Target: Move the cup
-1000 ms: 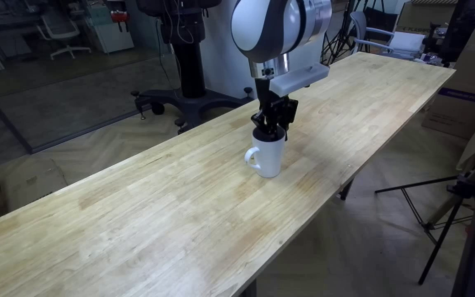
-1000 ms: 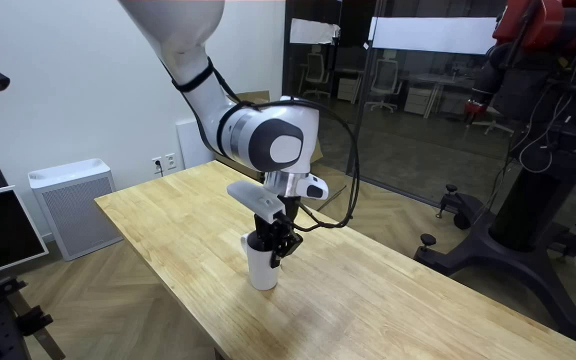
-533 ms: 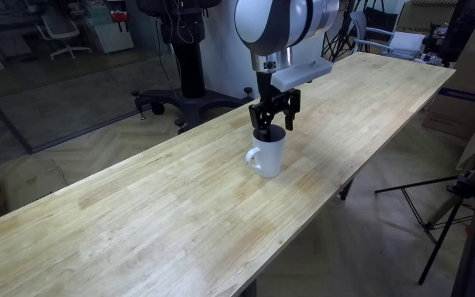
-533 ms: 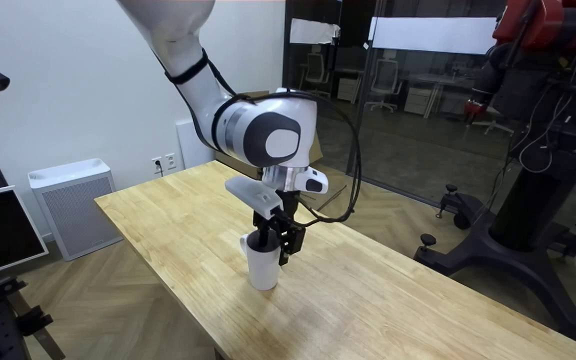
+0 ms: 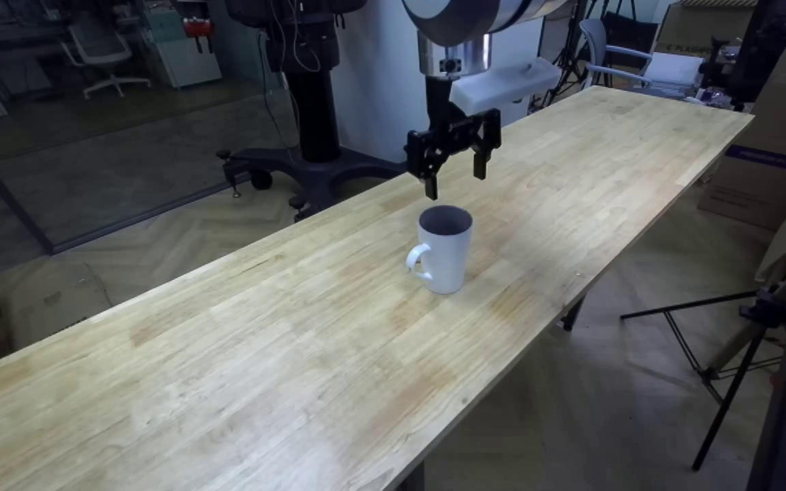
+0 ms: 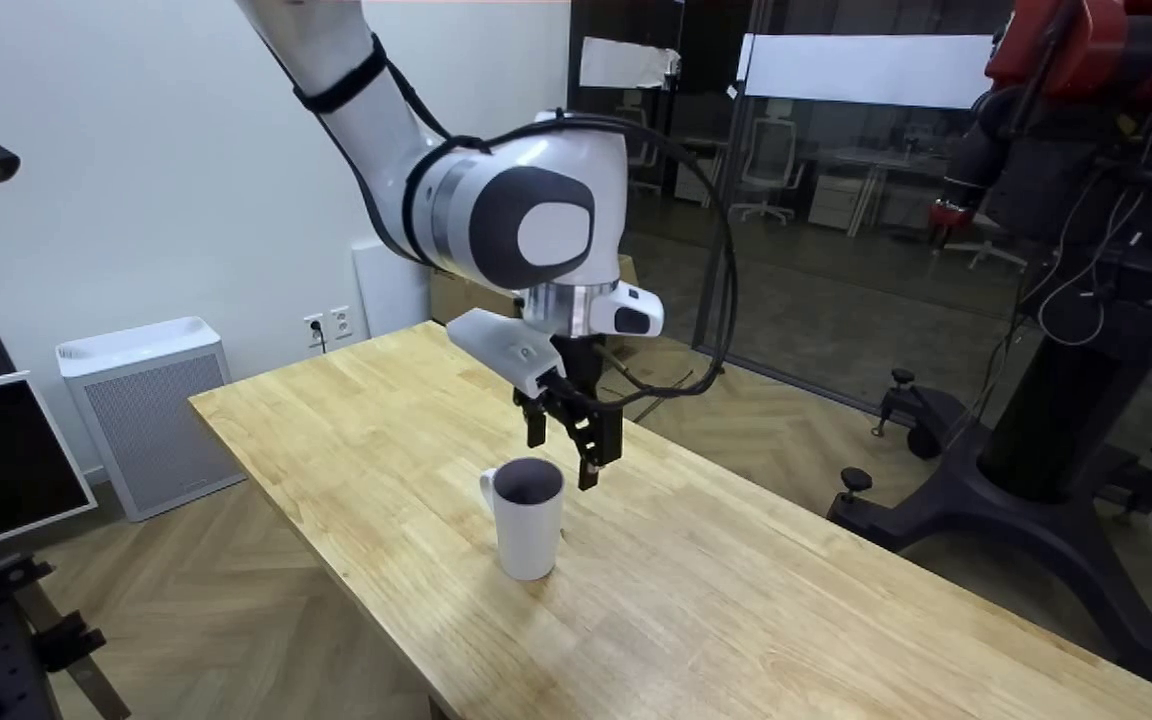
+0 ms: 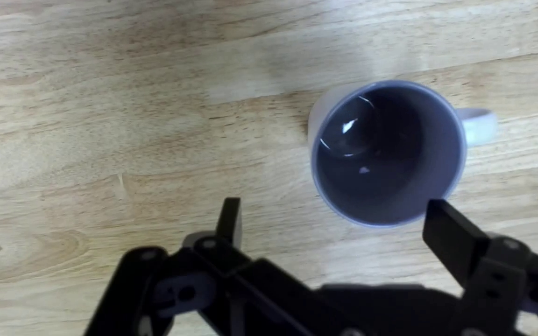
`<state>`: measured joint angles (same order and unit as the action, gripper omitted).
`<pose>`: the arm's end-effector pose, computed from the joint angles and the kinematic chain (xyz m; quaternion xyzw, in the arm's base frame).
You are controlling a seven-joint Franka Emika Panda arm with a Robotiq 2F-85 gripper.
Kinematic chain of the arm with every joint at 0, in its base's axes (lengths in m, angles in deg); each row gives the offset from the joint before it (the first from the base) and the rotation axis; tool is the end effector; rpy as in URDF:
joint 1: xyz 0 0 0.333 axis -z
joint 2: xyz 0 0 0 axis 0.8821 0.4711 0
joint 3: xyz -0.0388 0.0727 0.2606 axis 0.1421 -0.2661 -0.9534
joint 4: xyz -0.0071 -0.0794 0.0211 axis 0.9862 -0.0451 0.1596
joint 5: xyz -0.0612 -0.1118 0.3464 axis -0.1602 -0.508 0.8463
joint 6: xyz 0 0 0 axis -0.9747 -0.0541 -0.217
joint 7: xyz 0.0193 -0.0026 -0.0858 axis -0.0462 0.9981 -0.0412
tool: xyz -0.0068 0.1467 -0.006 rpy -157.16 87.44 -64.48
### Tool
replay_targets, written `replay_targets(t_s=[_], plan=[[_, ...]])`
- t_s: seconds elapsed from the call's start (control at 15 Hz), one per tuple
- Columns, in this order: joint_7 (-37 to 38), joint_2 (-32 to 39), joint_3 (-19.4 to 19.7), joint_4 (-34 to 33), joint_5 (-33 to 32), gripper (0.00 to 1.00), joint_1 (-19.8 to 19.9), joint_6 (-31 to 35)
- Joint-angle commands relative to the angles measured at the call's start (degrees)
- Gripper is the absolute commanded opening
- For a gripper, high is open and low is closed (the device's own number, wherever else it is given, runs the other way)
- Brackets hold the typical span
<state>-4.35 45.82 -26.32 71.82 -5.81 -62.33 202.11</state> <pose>0.5528 -0.0527 0.1339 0.9939 -0.1080 -0.0131 0.0196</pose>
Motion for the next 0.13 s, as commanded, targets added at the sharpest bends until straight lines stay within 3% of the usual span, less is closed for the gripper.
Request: replay_targets(t_s=[0.0, 0.07], plan=[[0.35, -0.66, -0.44, 0.27, -0.40, 1.00, 0.46, -0.20], [0.42, -1.05, -0.43, 0.58, -0.40, 1.00, 0.44, -0.20]])
